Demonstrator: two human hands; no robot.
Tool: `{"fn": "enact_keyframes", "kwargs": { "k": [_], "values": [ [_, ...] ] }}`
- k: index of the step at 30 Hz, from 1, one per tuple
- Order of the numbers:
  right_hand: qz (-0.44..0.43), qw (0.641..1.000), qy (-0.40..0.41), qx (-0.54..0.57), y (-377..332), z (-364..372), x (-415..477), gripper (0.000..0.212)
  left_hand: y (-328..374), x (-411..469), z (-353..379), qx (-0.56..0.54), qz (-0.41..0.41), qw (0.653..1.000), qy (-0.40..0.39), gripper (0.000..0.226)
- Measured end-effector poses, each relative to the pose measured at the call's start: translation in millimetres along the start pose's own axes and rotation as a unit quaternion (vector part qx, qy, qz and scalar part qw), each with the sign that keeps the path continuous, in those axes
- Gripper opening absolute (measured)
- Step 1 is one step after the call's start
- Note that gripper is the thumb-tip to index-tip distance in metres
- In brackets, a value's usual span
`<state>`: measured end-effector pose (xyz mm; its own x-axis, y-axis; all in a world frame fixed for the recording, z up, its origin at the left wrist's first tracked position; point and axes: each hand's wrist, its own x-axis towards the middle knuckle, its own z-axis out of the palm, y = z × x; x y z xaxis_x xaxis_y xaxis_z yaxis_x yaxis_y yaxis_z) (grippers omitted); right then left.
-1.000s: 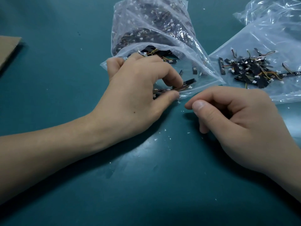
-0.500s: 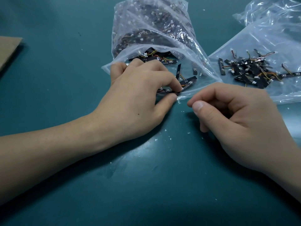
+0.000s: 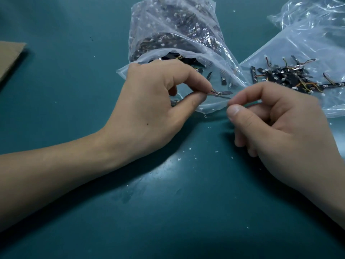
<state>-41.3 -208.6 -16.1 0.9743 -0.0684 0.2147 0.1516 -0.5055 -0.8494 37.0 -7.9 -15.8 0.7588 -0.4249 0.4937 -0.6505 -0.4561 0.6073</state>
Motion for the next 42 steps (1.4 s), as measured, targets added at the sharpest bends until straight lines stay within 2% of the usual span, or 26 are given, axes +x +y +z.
{"fn": "enact_keyframes", "kwargs": {
  "k": [4,7,10,18,23,29,35,42],
  "values": [
    [0.002,0.999,0.006,0.054,-0.3,-0.2,0.9,0.03,-0.1,1.3,-0.8,0.003,0.001,1.0,0.016,0.015],
    [-0.005,1.0,-0.017,0.026,-0.1,0.5,1.1,0.041,-2.3,2.8,-0.2,0.001,-0.007,1.0,0.021,0.02],
    [-0.007,1.0,-0.027,-0.005,0.6,0.3,1.3,0.046,-1.9,3.3,0.3,-0.005,0.011,1.0,0.017,0.014],
    [-0.011,1.0,-0.019,-0.014,0.9,1.5,-0.8,0.031,-0.5,2.7,1.7,-0.022,0.001,1.0,0.003,0.01],
    [0.001,0.999,-0.009,-0.032,0.4,3.1,0.5,0.006,-0.4,2.2,2.7,-0.057,-0.006,0.998,-0.004,0.009],
    [0.009,0.999,-0.025,-0.034,-2.8,2.6,-0.3,0.012,-0.4,2.2,3.0,-0.095,-0.005,0.995,-0.009,0.014],
    [0.004,0.999,-0.039,-0.02,-1.7,1.5,0.2,0.011,-5.2,4.4,2.0,-0.13,-0.05,0.99,0.008,0.02],
    [-0.007,1.0,-0.028,0.008,2.6,0.3,0.4,0.005,-1.6,2.4,1.3,-0.102,-0.011,0.995,0.011,0.024]
  ]
}}
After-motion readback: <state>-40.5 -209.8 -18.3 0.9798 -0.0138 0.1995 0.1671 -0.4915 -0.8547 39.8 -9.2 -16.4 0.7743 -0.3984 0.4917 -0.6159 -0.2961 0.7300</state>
